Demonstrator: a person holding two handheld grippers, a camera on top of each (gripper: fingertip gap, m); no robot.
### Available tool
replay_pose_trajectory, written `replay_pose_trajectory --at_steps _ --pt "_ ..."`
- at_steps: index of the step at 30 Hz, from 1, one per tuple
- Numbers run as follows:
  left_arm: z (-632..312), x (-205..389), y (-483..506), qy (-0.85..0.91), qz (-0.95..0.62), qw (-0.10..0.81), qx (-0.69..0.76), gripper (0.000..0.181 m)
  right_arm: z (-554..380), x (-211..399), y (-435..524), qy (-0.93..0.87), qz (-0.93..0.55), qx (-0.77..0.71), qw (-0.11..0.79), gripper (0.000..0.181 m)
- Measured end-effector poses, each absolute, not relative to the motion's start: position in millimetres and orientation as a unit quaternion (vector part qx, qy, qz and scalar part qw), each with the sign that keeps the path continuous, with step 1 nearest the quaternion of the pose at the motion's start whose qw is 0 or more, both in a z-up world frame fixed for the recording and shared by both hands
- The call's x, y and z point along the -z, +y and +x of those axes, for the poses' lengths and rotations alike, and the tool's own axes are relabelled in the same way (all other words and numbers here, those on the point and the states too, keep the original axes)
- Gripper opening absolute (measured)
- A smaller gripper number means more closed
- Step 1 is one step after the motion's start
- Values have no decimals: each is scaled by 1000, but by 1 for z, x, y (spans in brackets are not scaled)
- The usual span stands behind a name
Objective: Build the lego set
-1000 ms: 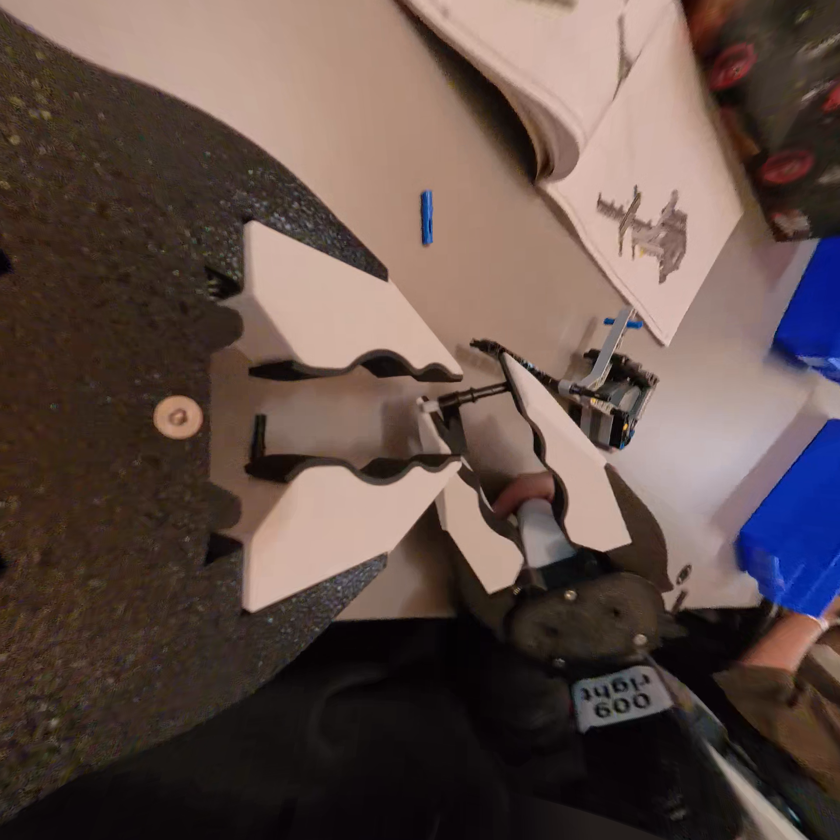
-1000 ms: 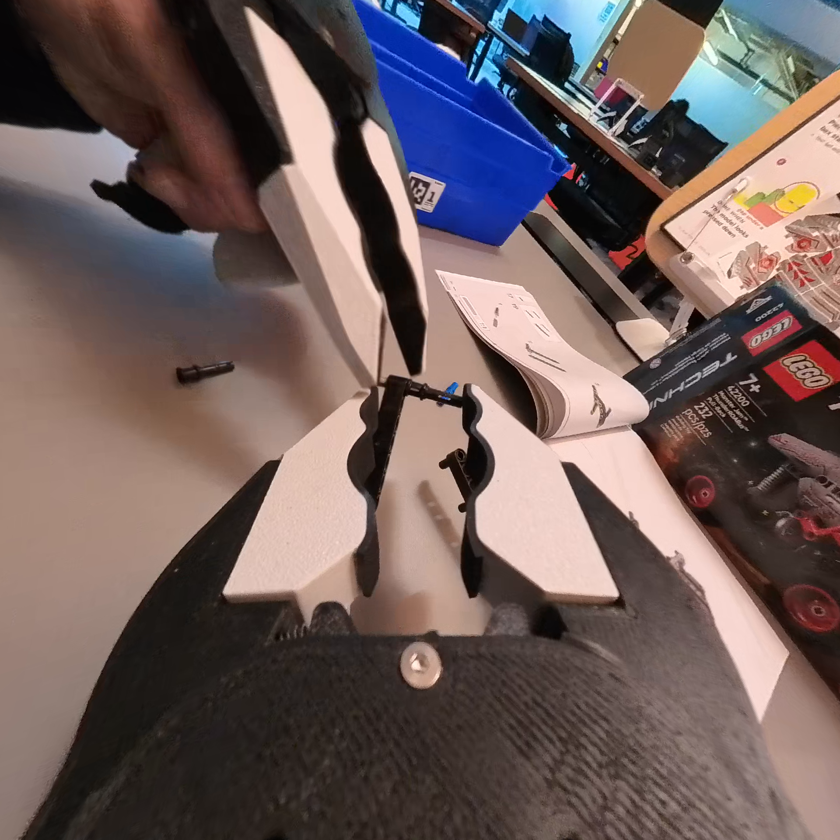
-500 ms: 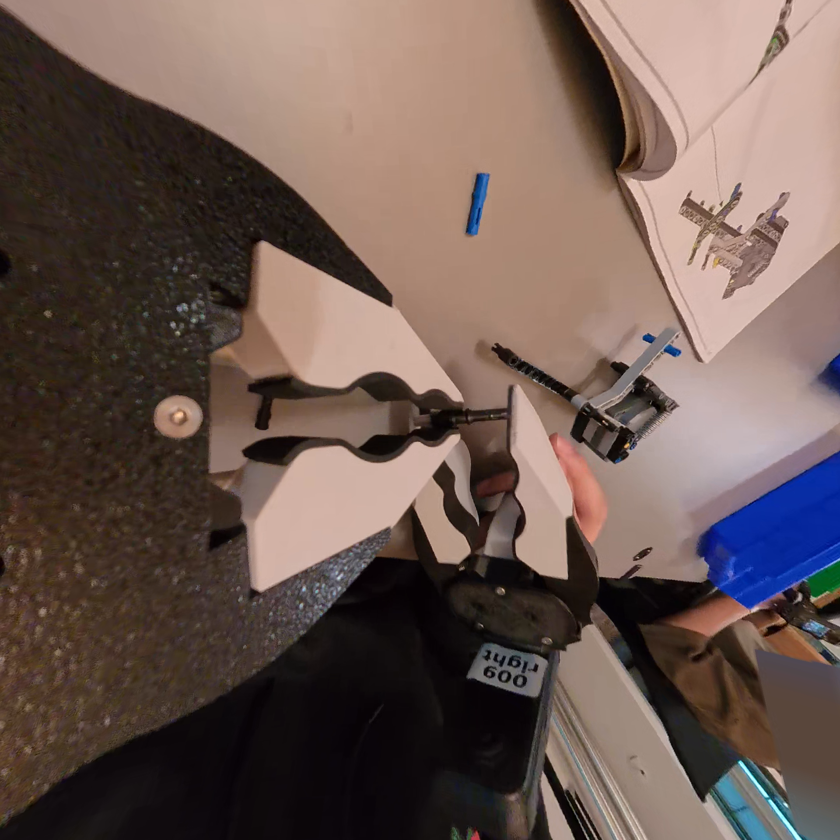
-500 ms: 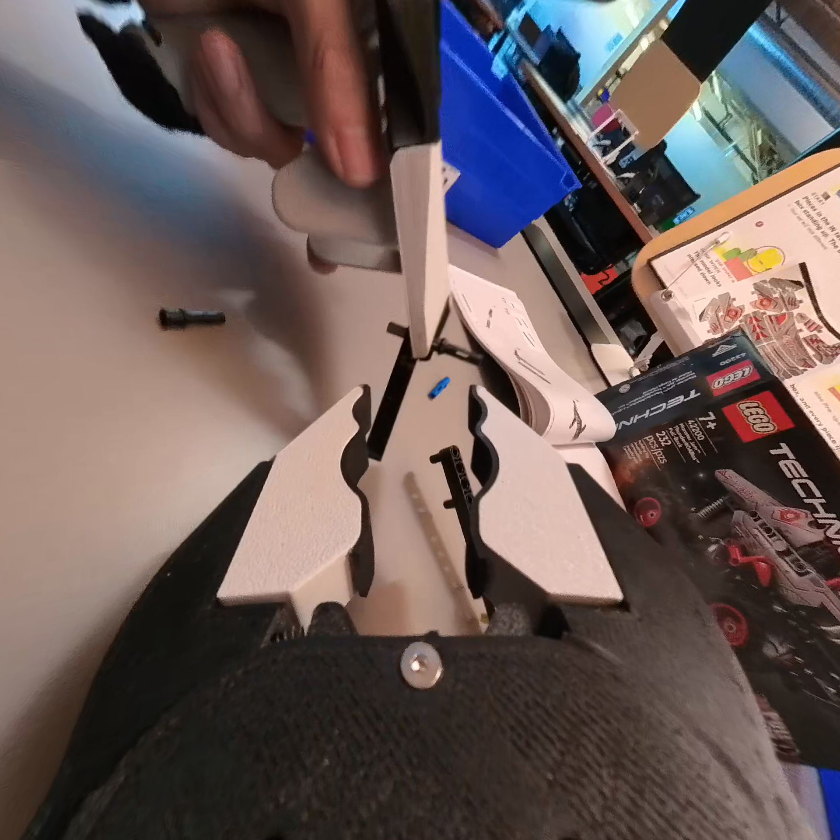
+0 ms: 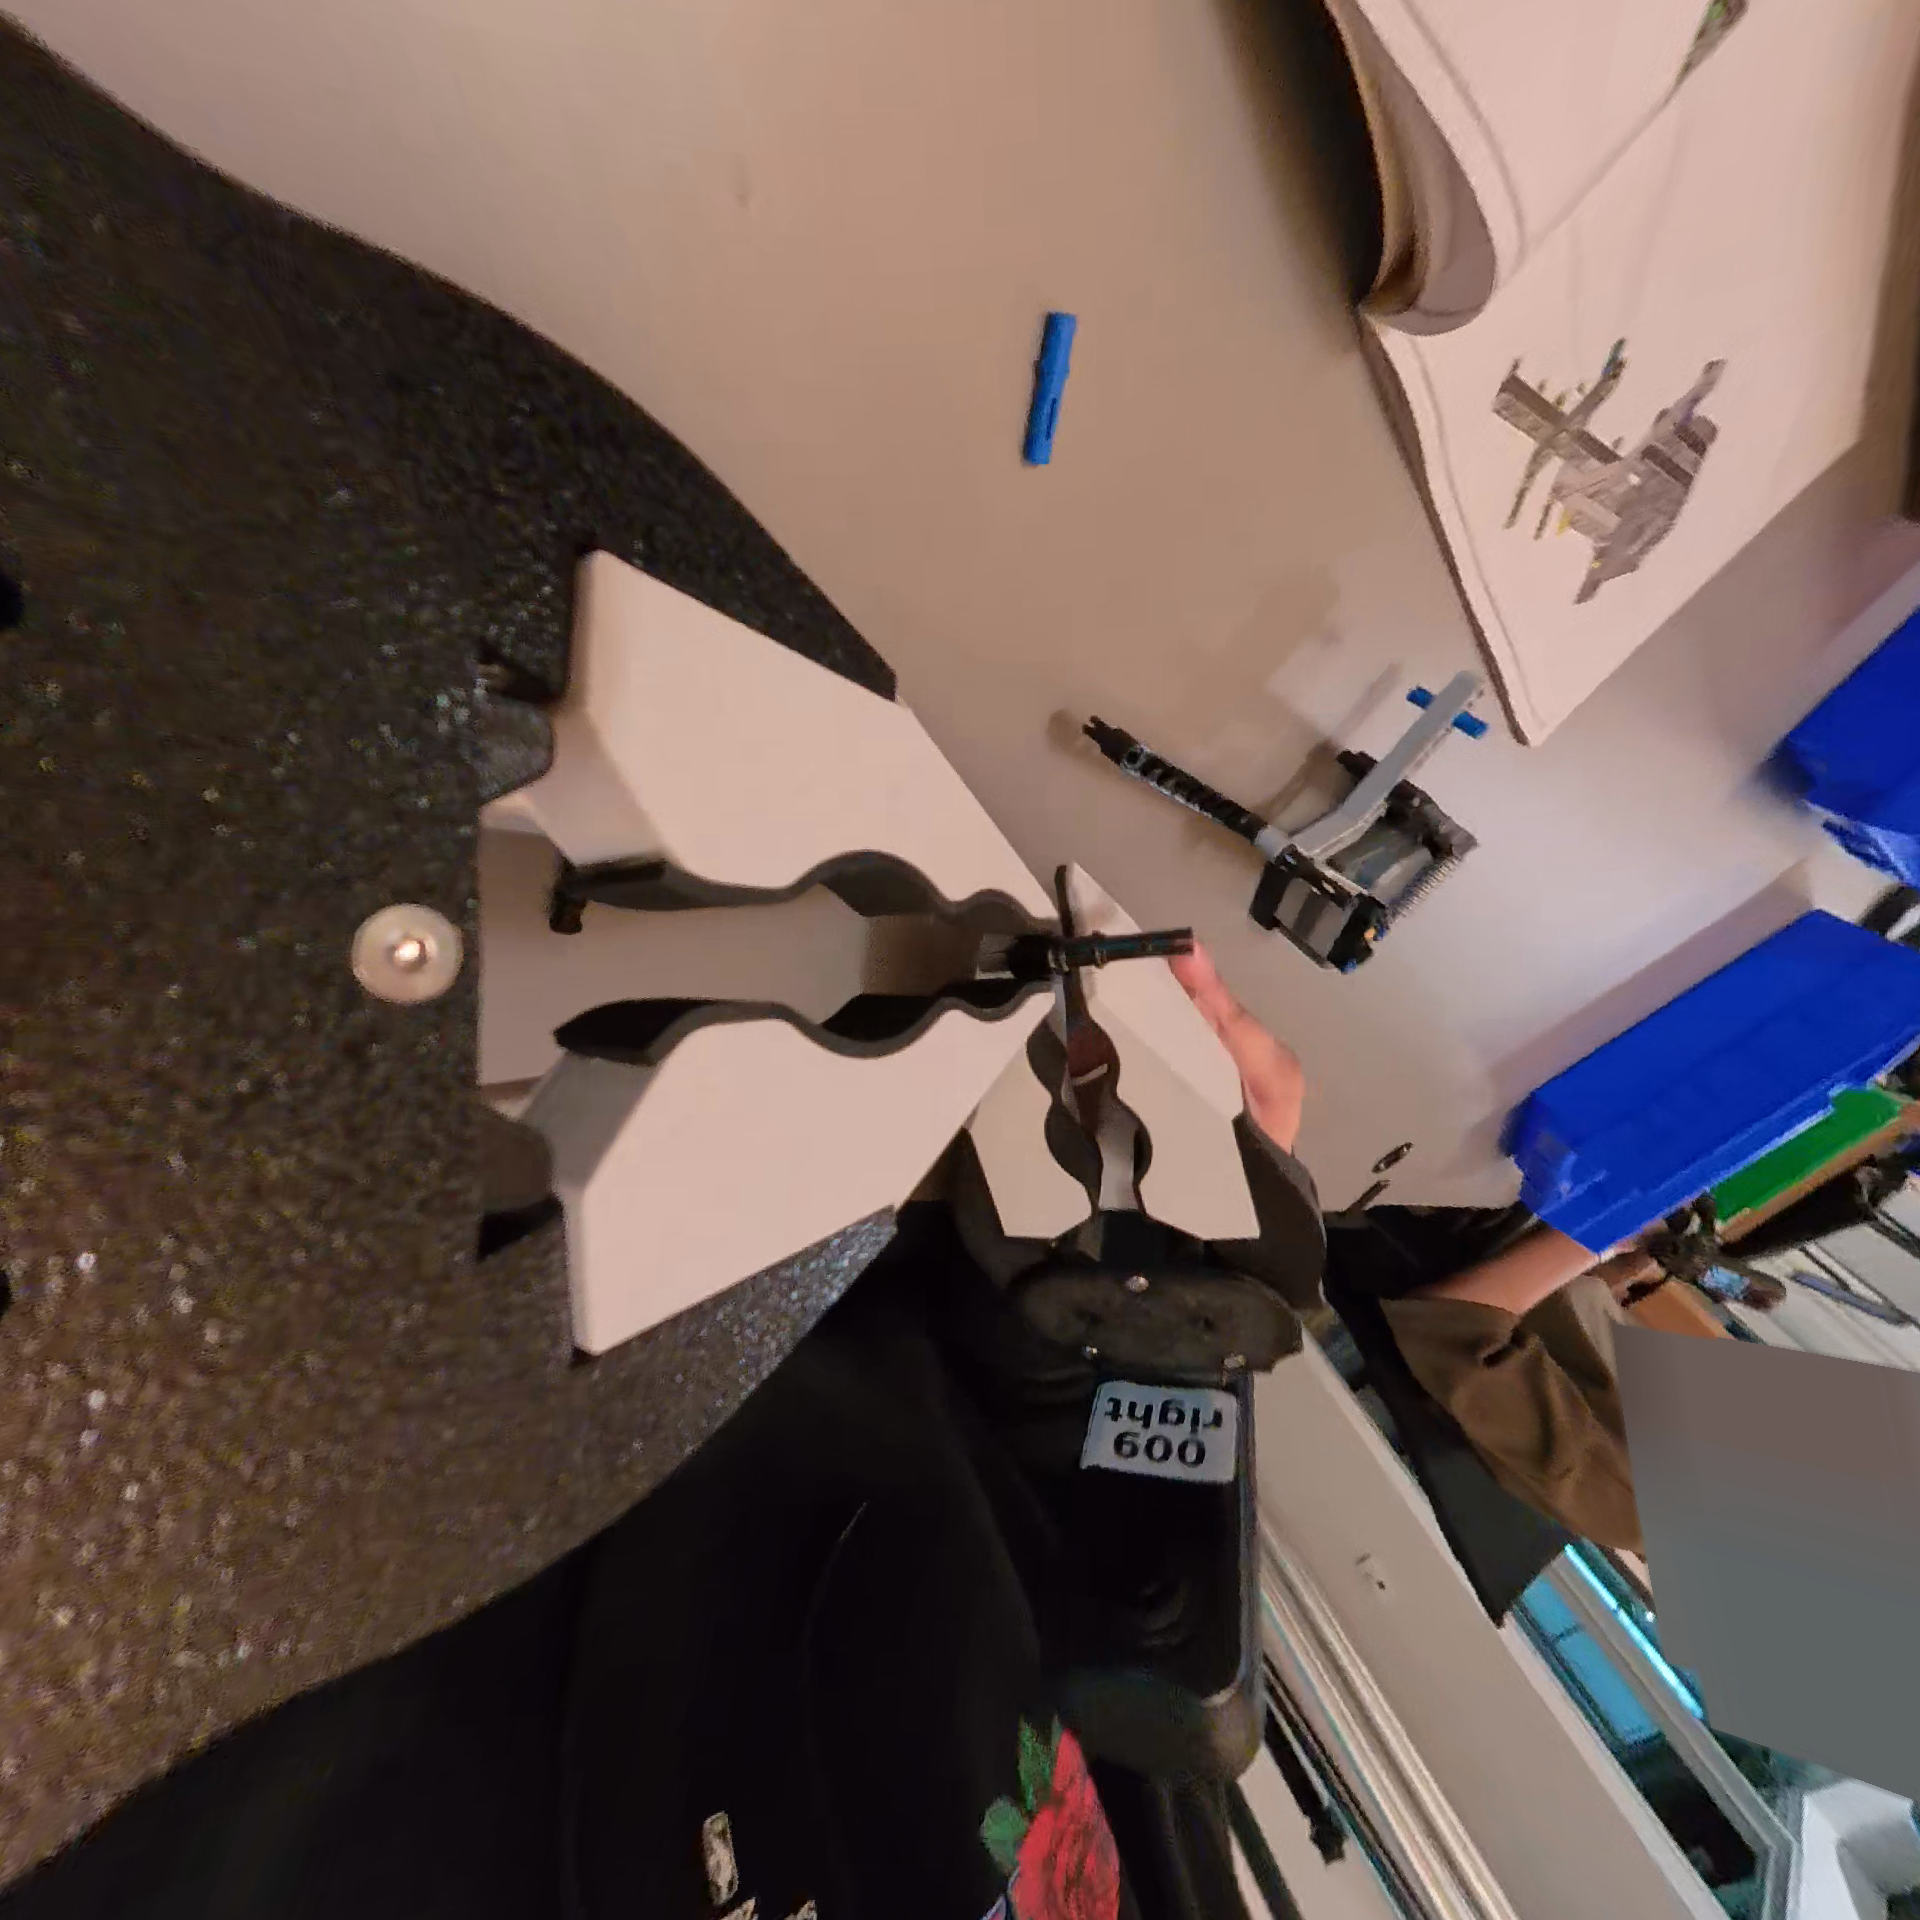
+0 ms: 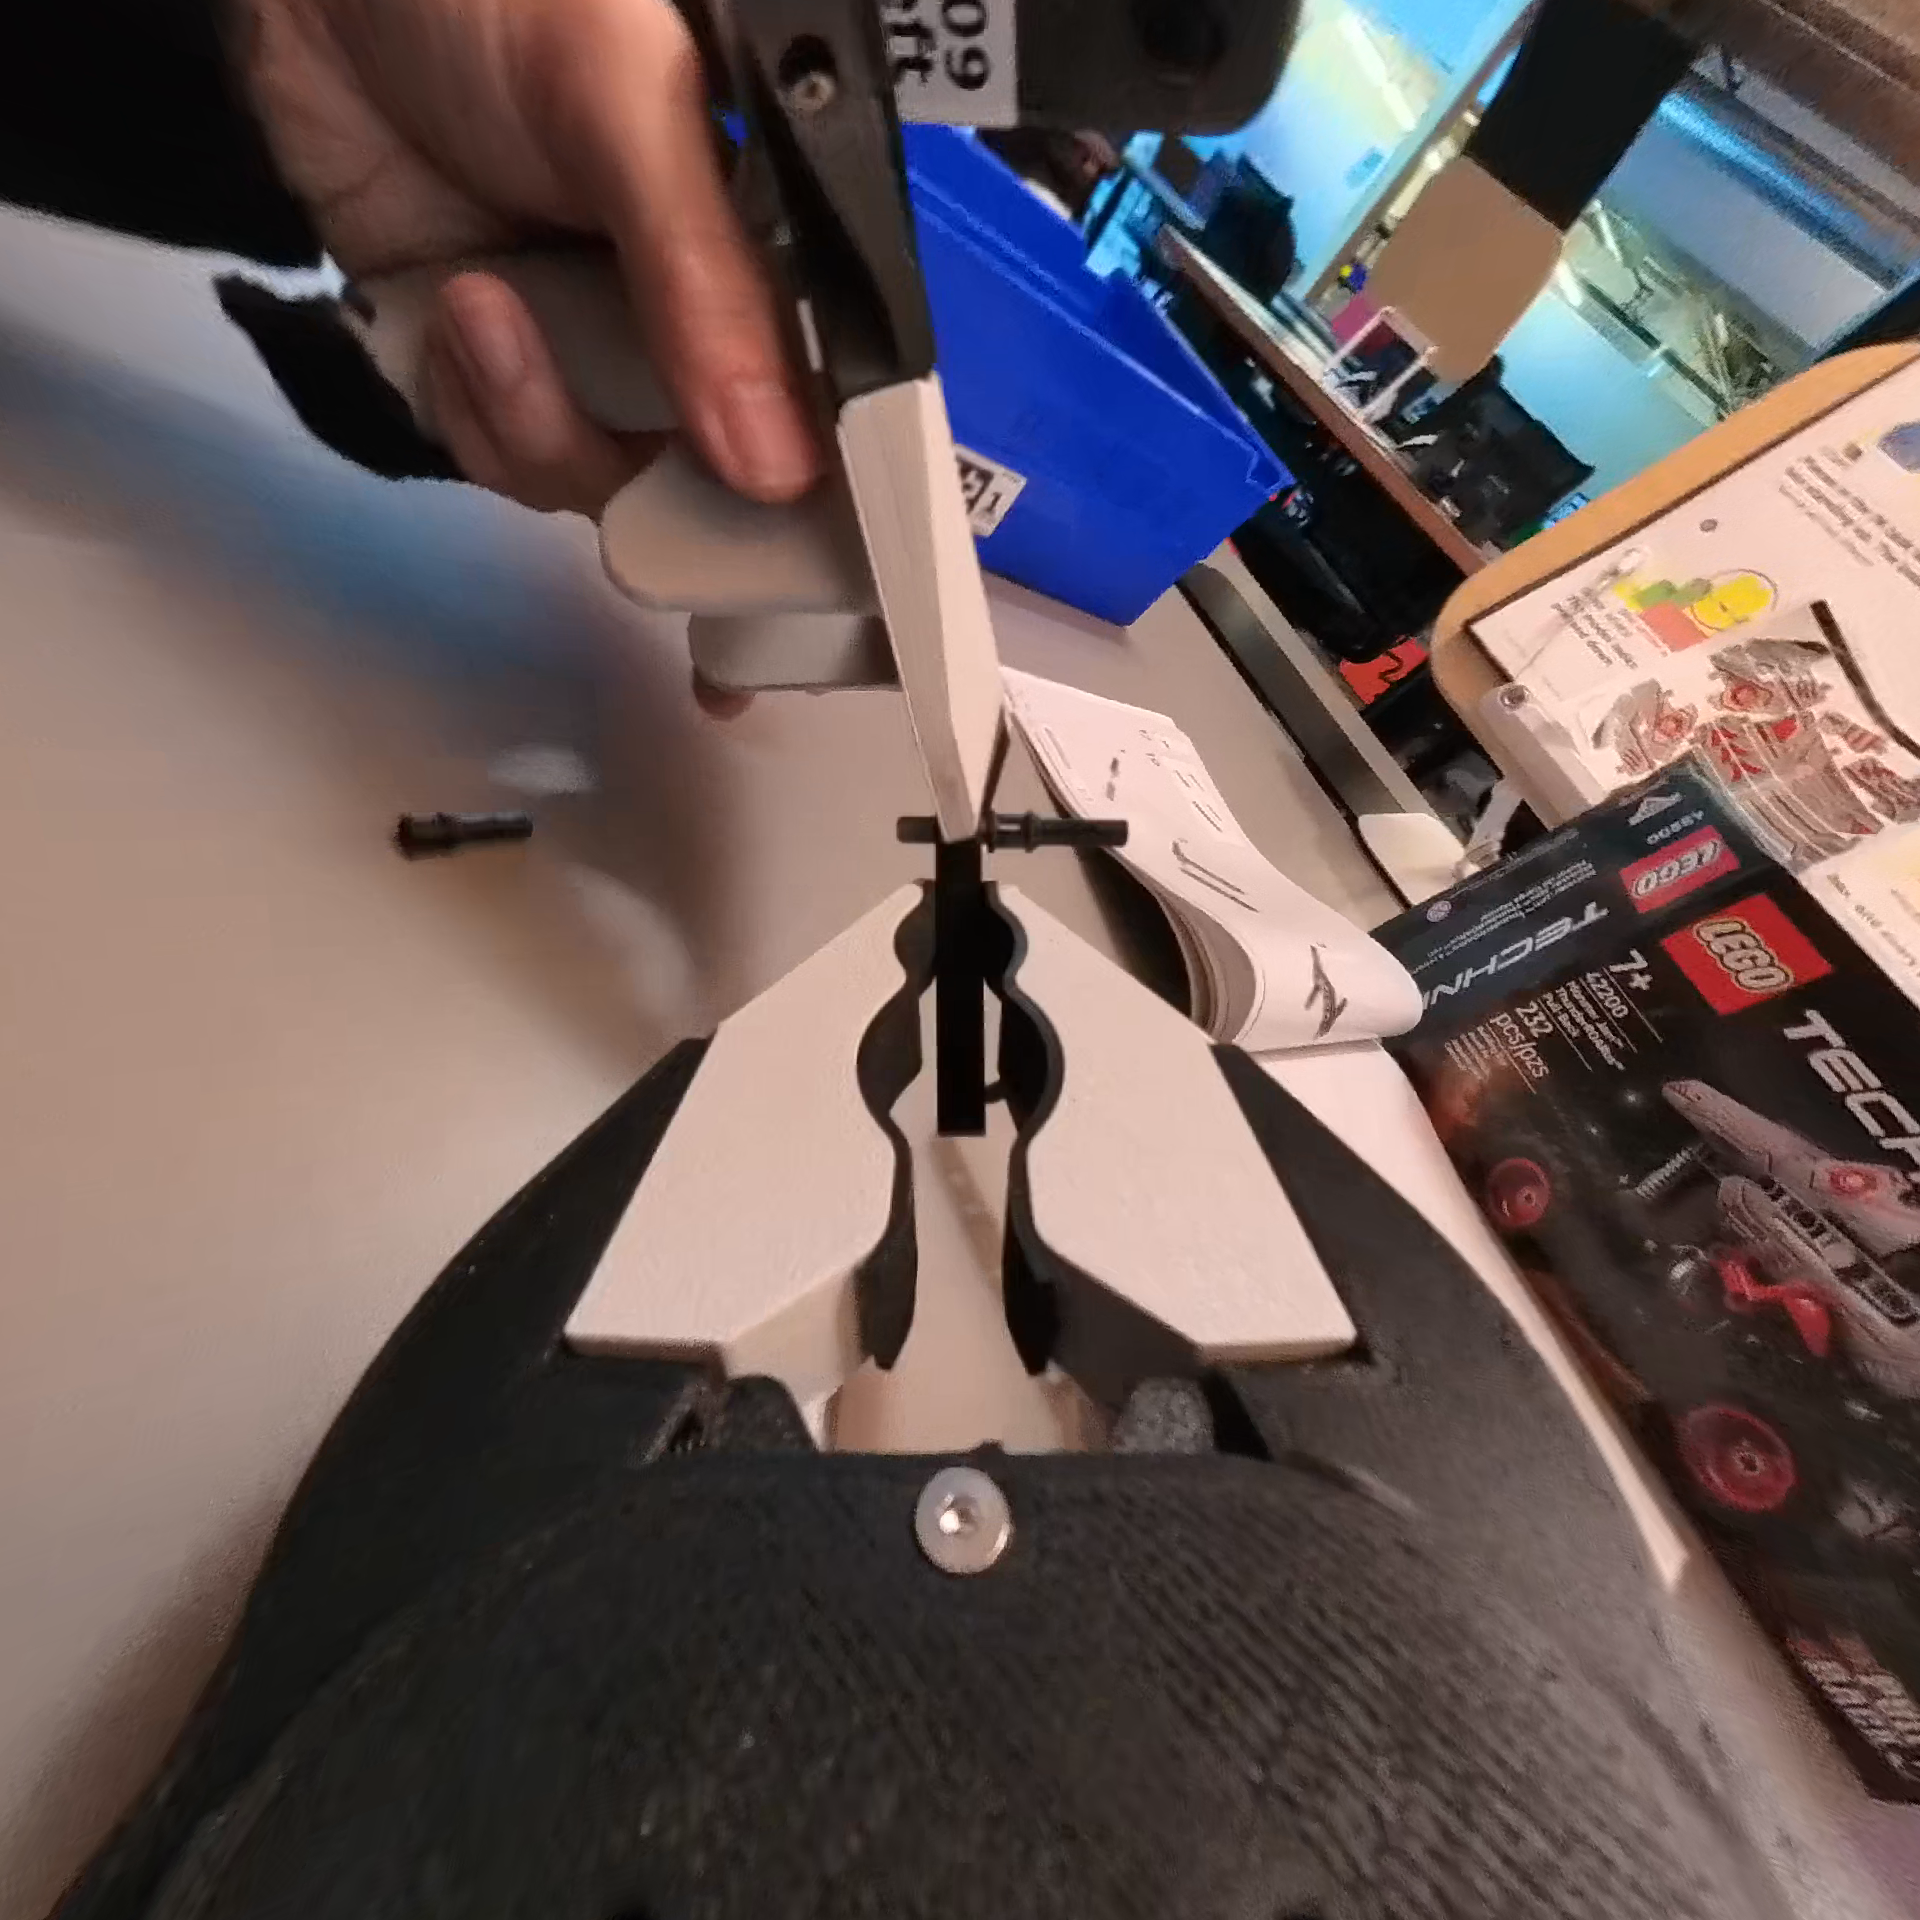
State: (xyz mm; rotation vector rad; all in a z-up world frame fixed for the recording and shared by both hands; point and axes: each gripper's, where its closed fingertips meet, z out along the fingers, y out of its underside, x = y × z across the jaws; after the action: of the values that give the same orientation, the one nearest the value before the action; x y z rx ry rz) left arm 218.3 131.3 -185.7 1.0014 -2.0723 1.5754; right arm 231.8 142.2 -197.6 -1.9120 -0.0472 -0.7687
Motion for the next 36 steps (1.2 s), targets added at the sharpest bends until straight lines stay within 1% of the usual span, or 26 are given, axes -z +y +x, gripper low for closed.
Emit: replay_pose_trajectory --at_steps 1,3,4,7,10,13,17,19,25,26,27,28,31,33,34,36 --pt "218 183 131 -732 347 173 -560 5 231 195 143 -13 -793 315 522 5" --pt "218 187 130 -749 342 156 -546 5 232 199 144 -17 -796 314 517 6" --pt "217 192 130 -761 342 150 -530 5 231 202 145 -19 -800 307 515 13" --pt "215 200 130 -772 349 158 -508 5 240 202 141 -4 -799 325 506 47" --pt "214 201 135 -775 349 171 -498 5 240 200 141 -19 -794 334 508 57" --pt "206 202 135 -781 335 198 -488 5 231 203 147 -54 -797 324 507 55" --pt "198 203 134 -779 322 233 -484 5 220 205 155 -90 -797 328 498 42" --pt "200 204 134 -774 327 236 -488 5 222 205 155 -88 -801 336 488 36" --pt "206 199 132 -762 335 219 -510 5 228 202 151 -39 -804 322 498 35" --pt "208 199 133 -762 337 207 -512 8 230 203 150 -29 -807 319 496 35" --pt "212 197 136 -765 338 190 -515 17 232 204 148 -19 -810 319 492 35" --pt "216 195 140 -769 337 163 -519 20 235 204 146 -7 -810 320 492 35" --pt "227 188 162 -798 304 46 -518 20 241 204 141 34 -811 302 501 35" --pt "226 194 177 -839 242 -41 -486 20 242 204 139 45 -810 295 505 35" --pt "219 198 181 -859 196 -66 -468 21 243 204 139 48 -809 293 507 35" --pt "197 207 182 -886 114 -72 -443 25 243 205 138 51 -808 295 508 35"
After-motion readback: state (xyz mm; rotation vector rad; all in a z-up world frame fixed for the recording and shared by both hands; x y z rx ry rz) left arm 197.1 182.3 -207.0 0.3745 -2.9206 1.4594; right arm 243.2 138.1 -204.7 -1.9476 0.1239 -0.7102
